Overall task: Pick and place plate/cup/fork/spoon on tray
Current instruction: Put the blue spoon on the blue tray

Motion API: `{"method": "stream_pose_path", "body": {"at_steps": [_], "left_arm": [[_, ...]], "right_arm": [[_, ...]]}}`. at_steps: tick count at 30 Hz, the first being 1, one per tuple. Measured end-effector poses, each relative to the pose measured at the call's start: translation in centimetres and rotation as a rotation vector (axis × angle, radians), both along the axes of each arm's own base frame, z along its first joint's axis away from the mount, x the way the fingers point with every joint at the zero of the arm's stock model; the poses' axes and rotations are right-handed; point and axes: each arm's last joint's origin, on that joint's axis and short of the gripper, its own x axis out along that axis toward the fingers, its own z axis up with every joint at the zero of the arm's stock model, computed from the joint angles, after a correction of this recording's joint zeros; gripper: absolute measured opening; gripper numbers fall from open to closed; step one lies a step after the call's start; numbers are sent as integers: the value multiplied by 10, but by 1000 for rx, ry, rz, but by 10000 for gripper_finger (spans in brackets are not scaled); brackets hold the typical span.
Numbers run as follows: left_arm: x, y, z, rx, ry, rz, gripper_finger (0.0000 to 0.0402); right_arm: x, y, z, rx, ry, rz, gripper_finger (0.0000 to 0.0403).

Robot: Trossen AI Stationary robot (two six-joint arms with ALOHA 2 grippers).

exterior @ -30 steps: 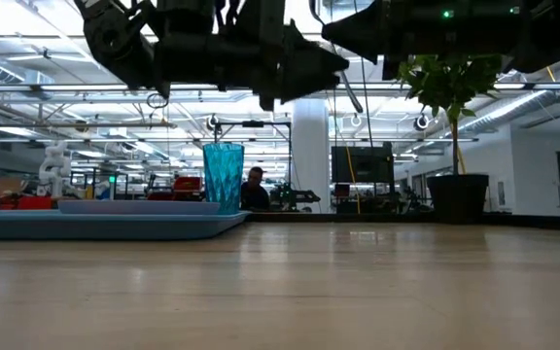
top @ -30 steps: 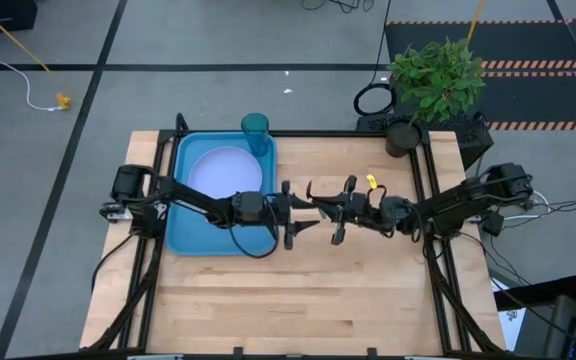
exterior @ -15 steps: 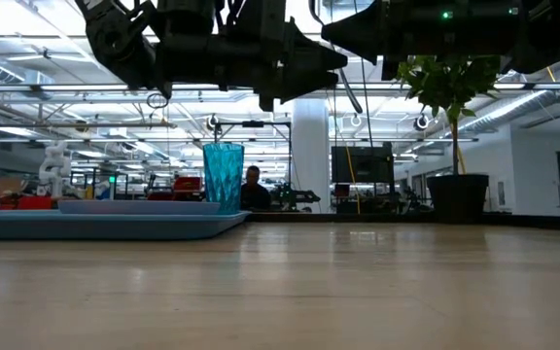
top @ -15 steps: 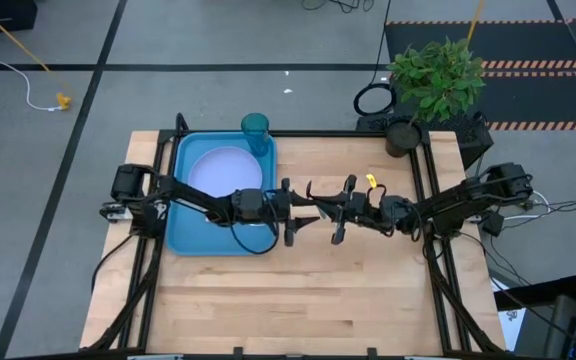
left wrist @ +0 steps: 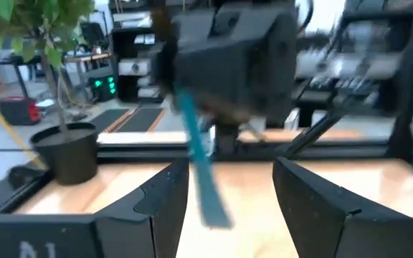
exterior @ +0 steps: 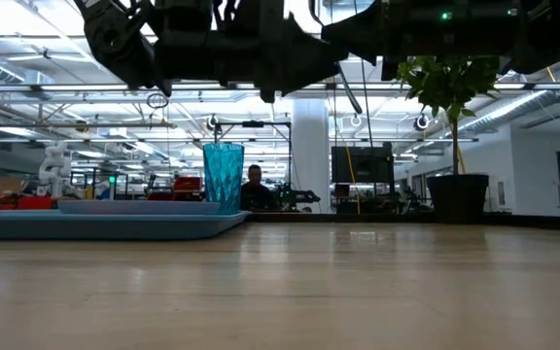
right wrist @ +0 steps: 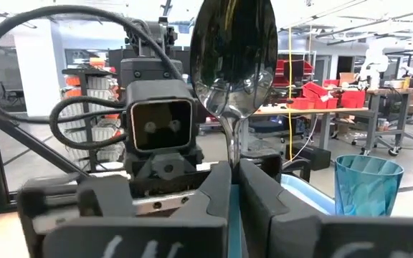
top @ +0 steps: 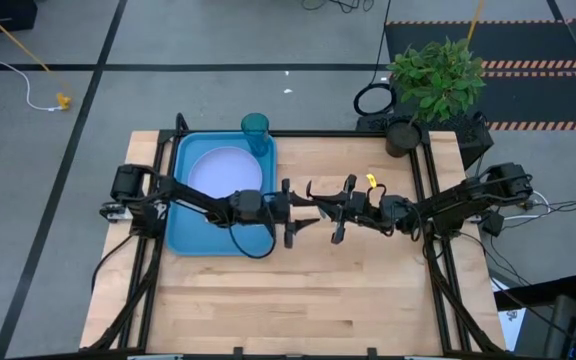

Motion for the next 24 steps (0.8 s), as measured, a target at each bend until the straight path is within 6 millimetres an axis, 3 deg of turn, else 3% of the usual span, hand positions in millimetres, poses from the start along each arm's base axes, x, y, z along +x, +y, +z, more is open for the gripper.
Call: {"method": "stream_pose_path", "body": {"at_steps": [4, 15, 24], "left_arm": [[0, 9, -2, -19, 19, -1, 187], [4, 8, -10, -25, 22, -45, 102], [10, 7, -2, -34, -15, -65, 93]], "right_arm": [[0, 0, 0, -1, 0, -1, 2], [1, -3, -2, -10, 18, -13, 2], [0, -3, -1, -18, 16, -14, 2]]}}
